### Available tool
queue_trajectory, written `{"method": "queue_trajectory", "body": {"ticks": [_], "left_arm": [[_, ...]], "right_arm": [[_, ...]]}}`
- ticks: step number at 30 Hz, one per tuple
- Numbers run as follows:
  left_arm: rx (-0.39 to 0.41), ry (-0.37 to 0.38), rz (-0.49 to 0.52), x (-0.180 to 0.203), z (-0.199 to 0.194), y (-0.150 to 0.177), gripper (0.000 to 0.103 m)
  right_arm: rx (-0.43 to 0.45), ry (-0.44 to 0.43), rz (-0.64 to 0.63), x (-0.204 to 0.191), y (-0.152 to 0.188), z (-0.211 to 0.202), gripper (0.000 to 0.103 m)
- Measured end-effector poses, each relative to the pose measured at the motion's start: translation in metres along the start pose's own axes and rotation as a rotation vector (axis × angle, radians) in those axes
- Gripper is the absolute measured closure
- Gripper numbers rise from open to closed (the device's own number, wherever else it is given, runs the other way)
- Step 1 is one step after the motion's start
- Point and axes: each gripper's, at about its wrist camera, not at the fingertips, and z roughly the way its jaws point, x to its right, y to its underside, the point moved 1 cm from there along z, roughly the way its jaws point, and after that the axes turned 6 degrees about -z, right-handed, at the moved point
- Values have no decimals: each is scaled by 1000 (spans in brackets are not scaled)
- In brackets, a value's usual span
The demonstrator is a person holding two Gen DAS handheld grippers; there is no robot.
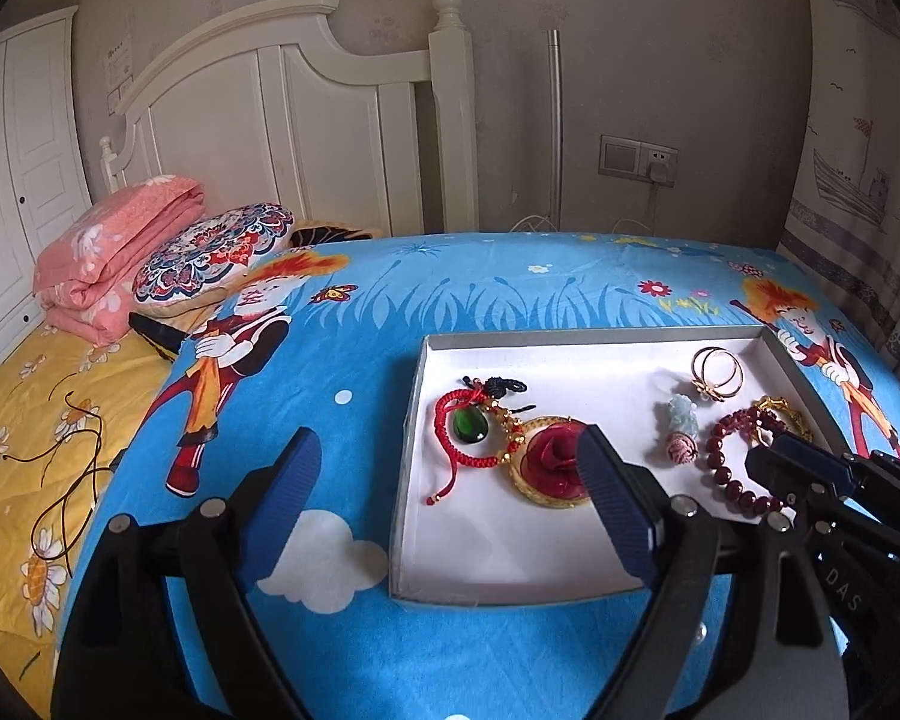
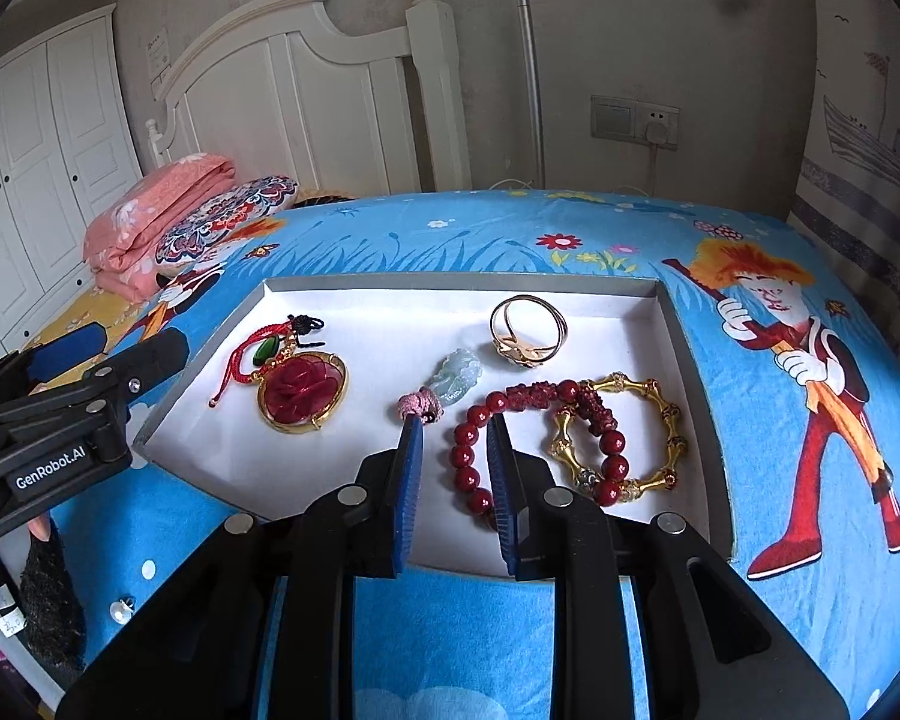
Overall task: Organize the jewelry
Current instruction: 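Open both tools and lift them away from the tray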
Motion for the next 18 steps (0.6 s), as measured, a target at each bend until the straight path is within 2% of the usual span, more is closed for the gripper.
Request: {"method": "queue_trajectory", "body": {"ticks": [3,12,18], "left_arm": [[1,23,-18,-12,-18,16,17],[-4,15,-81,-47,-55,76,17],[9,-9,-10,-41,-65,118,17]], "right_arm": [[3,3,-4,-1,14,-11,80],[30,-2,-6,-10,48,-44,79],[-9,9,-15,-13,65,-40,79]]}}
